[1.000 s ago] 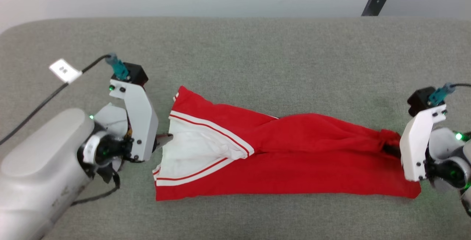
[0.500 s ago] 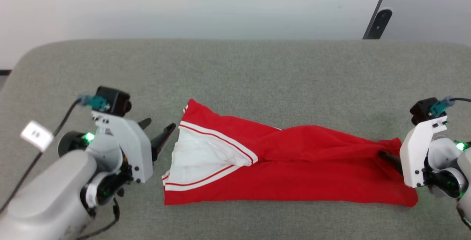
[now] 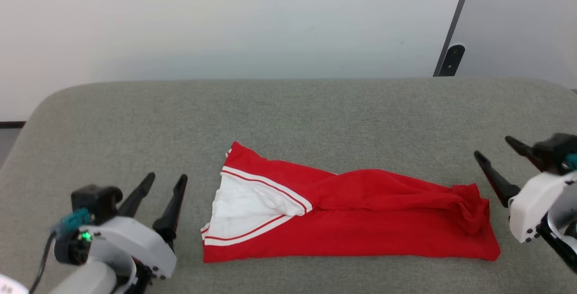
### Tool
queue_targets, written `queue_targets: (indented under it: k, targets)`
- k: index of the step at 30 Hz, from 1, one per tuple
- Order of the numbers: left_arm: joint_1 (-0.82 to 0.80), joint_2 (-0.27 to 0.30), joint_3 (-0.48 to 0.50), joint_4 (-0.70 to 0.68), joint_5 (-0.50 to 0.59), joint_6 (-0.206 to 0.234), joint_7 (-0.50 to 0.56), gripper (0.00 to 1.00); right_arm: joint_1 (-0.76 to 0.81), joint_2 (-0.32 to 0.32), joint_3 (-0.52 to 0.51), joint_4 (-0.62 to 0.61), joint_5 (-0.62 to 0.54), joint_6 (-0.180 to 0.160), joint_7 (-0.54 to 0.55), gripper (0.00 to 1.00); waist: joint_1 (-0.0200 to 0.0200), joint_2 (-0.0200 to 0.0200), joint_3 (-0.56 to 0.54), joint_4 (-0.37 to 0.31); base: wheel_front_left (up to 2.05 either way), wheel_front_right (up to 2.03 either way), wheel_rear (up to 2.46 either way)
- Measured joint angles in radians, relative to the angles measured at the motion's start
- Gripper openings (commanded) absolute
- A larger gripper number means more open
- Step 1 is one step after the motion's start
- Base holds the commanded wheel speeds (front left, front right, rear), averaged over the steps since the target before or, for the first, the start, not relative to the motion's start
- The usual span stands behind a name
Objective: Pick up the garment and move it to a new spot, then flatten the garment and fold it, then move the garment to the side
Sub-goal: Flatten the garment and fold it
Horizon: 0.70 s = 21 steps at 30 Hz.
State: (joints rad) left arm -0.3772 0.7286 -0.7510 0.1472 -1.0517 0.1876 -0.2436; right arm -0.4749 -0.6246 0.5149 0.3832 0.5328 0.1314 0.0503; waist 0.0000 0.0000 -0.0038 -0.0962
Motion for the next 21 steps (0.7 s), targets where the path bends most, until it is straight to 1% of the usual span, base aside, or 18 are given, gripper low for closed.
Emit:
queue_targets:
  k: [3, 5, 8, 11, 16, 19, 21]
  targets:
    - [0.070, -0.034, 0.069, -0.028, 0.024, 0.031, -0.016, 1.00, 0.064, 0.033, -0.072, -0.028, -0.077, 0.000, -0.121, 1.00, 0.0000, 0.0000, -0.006, 0.004, 0.00, 0.00, 0.00]
    - [0.118, -0.077, 0.151, -0.065, 0.088, 0.041, -0.017, 1.00, 0.114, 0.070, -0.119, -0.047, -0.137, 0.000, -0.180, 1.00, 0.0000, 0.0000, -0.007, 0.010, 0.00, 0.00, 0.00]
    - [0.209, -0.145, 0.254, -0.103, 0.188, 0.040, -0.020, 1.00, 0.198, 0.128, -0.201, -0.082, -0.240, 0.000, -0.261, 1.00, 0.0000, 0.0000, -0.011, 0.019, 0.00, 0.00, 0.00]
    - [0.286, -0.212, 0.351, -0.128, 0.283, 0.013, -0.020, 1.00, 0.275, 0.190, -0.289, -0.124, -0.315, 0.000, -0.296, 1.00, 0.0000, 0.0000, -0.015, 0.030, 0.00, 0.00, 0.00]
    - [0.367, -0.310, 0.478, -0.165, 0.436, -0.064, -0.020, 1.00, 0.379, 0.276, -0.388, -0.175, -0.382, 0.000, -0.309, 1.00, 0.0001, 0.0000, -0.022, 0.048, 0.00, 0.00, 0.00]
    - [0.406, -0.353, 0.542, -0.173, 0.514, -0.107, -0.020, 1.00, 0.415, 0.309, -0.406, -0.198, -0.402, 0.000, -0.310, 1.00, 0.0000, 0.0000, -0.028, 0.050, 0.00, 0.00, 0.00]
    - [0.428, -0.374, 0.573, -0.175, 0.560, -0.137, -0.020, 1.00, 0.425, 0.320, -0.413, -0.209, -0.411, 0.000, -0.311, 1.00, 0.0001, 0.0000, -0.028, 0.046, 0.00, 0.00, 0.00]
